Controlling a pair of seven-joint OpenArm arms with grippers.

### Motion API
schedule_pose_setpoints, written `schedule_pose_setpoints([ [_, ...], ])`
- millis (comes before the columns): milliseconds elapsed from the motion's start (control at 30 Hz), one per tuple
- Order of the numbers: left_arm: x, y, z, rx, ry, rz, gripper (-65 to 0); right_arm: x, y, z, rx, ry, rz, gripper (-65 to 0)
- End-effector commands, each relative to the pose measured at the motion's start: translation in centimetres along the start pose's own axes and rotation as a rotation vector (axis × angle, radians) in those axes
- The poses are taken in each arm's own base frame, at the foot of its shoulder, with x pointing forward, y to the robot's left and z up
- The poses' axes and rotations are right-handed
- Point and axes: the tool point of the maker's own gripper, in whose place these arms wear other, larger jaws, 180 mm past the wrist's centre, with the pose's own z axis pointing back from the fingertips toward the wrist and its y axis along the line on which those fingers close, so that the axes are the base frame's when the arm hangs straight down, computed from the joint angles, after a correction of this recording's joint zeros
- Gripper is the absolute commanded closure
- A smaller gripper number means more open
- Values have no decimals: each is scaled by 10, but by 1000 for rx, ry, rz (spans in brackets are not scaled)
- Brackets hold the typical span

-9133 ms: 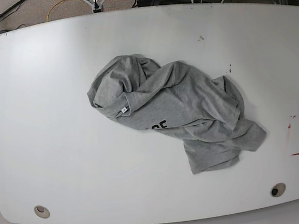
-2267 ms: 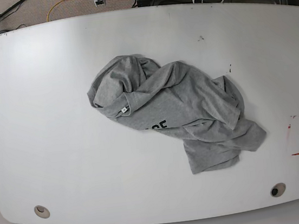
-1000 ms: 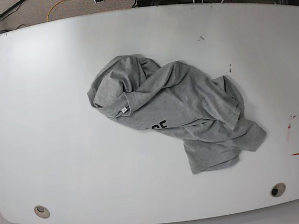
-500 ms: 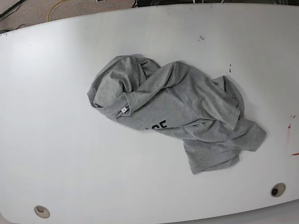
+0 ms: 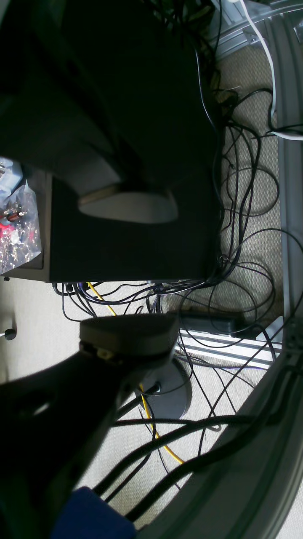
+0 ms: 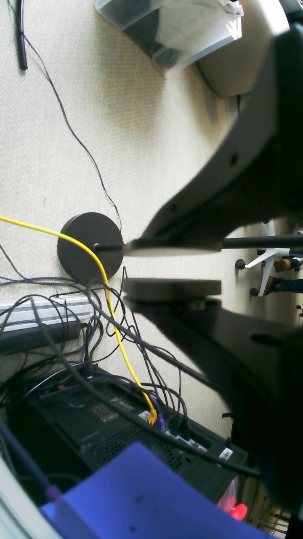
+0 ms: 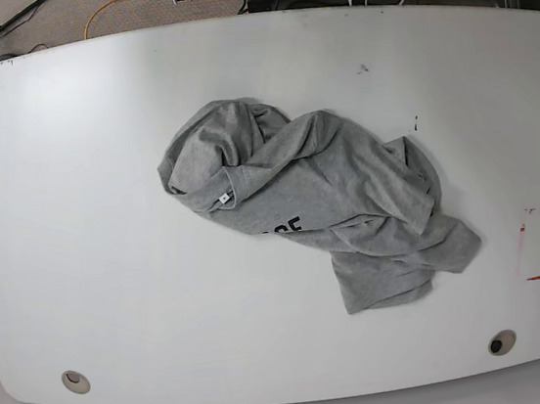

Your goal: Fold the T-shirt properly

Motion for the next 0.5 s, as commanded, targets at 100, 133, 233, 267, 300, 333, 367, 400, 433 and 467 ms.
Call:
schedule_pose_setpoints([
  [100,1,2,0,9,-4,-3,-317,-7,0,0,12,16,2,-80],
  [133,1,2,0,8,-4,-3,-316,-7,0,0,12,15,2,-79],
  [233,1,2,0,8,-5,-6,-315,-7,0,0,12,14,2,-80],
  [267,1,2,0,8,-5,-5,-316,-6,-1,0,12,13,3,-80],
  [300,1,2,0,8,-5,-5,-316,-6,-1,0,11,12,3,-80],
  [333,2,2,0,9,-8,-4,-317,-8,0,0,13,16,3,-80],
  [367,3,3,0,10,-11,-4,-317,-9,1,0,14,20,3,-81],
  [400,3,3,0,10,-11,-4,-317,-10,1,0,13,20,2,-81],
  [433,4,3,0,10,-11,-4,-317,-10,1,0,13,20,1,-81],
  [467,4,3,0,9,-12,-4,-317,-10,1,0,13,20,2,-81],
])
